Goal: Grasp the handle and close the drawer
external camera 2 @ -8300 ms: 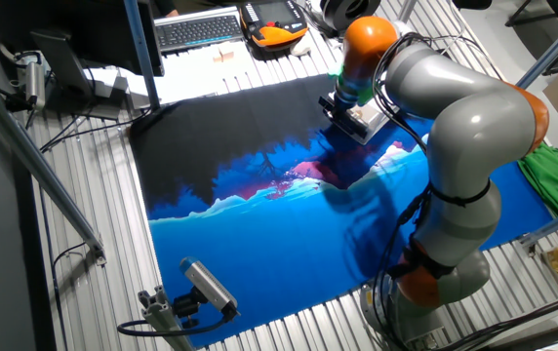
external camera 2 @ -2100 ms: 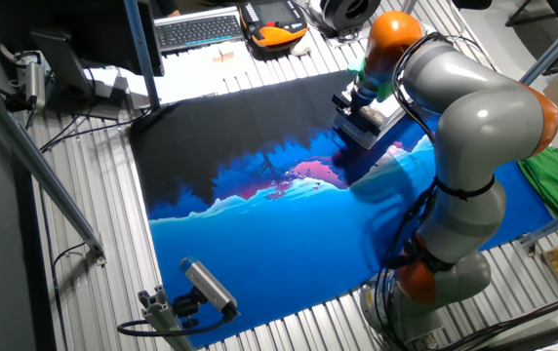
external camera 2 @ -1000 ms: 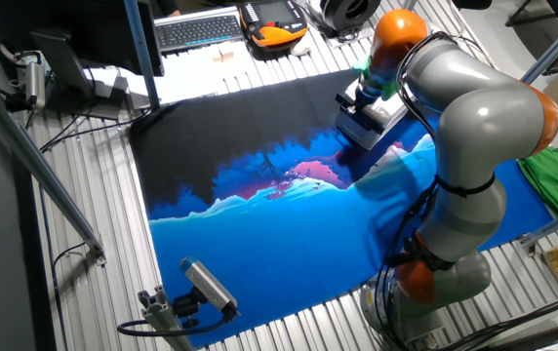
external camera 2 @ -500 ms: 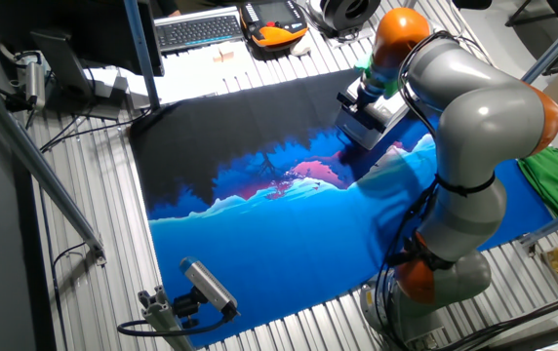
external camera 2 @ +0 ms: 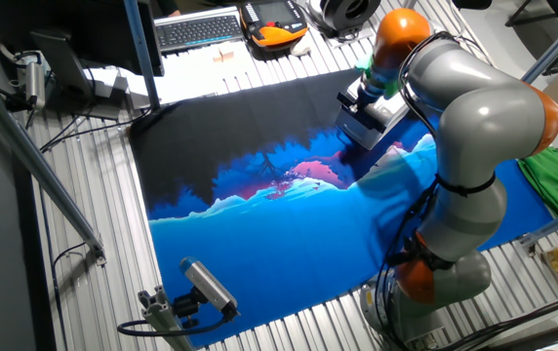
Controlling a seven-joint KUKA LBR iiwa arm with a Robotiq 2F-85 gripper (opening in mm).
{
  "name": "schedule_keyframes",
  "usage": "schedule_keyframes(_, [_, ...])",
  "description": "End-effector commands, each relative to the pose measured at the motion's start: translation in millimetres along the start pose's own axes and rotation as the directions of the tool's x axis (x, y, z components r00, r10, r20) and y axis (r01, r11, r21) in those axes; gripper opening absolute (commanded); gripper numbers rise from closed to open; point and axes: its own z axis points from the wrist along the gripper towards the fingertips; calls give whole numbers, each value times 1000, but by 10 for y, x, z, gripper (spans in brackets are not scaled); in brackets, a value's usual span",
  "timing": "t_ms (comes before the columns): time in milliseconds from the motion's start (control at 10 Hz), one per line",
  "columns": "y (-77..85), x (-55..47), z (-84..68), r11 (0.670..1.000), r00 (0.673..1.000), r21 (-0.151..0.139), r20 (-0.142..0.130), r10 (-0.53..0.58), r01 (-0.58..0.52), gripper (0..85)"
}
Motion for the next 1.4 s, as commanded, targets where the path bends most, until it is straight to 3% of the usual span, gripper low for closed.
schedule_keyframes(0, [-3,0,-2,1000,1000,2,0,0,0,0])
schedule_keyframes(700, [-8,3,-5,1000,1000,20,4,0,0,0])
schedule_keyframes(800, [-7,3,-4,999,1000,32,2,0,0,170])
schedule_keyframes(1300, [-18,15,-13,998,1000,63,7,0,-1,170])
